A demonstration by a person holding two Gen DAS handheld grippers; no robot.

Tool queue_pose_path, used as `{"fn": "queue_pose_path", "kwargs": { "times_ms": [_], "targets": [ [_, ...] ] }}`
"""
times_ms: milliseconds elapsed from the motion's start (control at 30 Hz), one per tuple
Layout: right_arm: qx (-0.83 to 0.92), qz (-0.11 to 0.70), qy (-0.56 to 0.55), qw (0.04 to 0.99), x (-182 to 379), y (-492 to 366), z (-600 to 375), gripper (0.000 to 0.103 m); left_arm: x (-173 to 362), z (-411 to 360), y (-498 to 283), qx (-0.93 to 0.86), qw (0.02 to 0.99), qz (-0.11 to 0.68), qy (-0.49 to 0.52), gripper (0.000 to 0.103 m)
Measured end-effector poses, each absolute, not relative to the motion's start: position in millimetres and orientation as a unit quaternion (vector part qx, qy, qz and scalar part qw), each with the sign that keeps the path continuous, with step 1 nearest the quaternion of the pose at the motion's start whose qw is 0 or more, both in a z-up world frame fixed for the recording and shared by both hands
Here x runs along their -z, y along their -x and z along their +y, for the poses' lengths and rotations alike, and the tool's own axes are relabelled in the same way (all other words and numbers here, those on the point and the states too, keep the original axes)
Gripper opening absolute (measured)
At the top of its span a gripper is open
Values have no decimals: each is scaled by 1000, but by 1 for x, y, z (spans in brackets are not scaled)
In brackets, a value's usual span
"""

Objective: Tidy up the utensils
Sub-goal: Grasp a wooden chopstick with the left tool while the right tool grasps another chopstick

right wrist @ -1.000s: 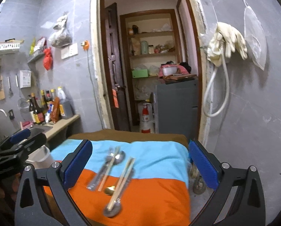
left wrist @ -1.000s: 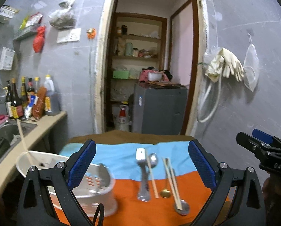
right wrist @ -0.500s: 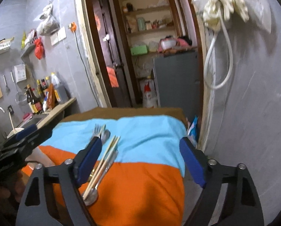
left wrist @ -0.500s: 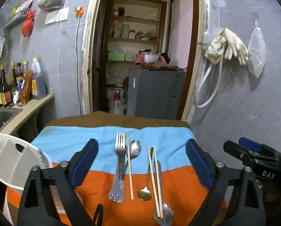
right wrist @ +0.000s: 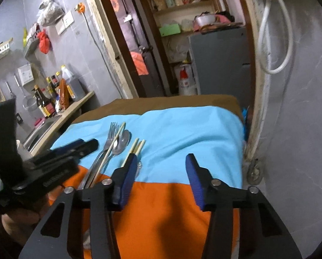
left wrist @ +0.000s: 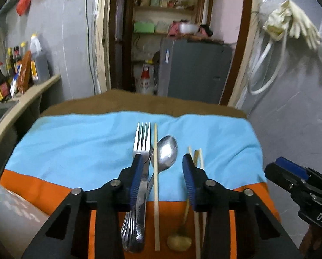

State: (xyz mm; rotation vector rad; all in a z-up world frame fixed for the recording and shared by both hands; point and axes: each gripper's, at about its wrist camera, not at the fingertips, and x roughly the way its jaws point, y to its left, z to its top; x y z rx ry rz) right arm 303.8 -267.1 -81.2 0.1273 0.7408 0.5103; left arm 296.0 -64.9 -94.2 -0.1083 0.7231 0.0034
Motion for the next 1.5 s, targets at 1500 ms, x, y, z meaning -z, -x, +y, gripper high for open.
{"fn": "queue_pose_path", "kwargs": {
  "times_ms": [1500],
  "targets": [
    [-299, 487, -175, 801, 134, -359, -226, 6, 124, -33, -350, 44, 872, 473, 116, 2]
  ]
}}
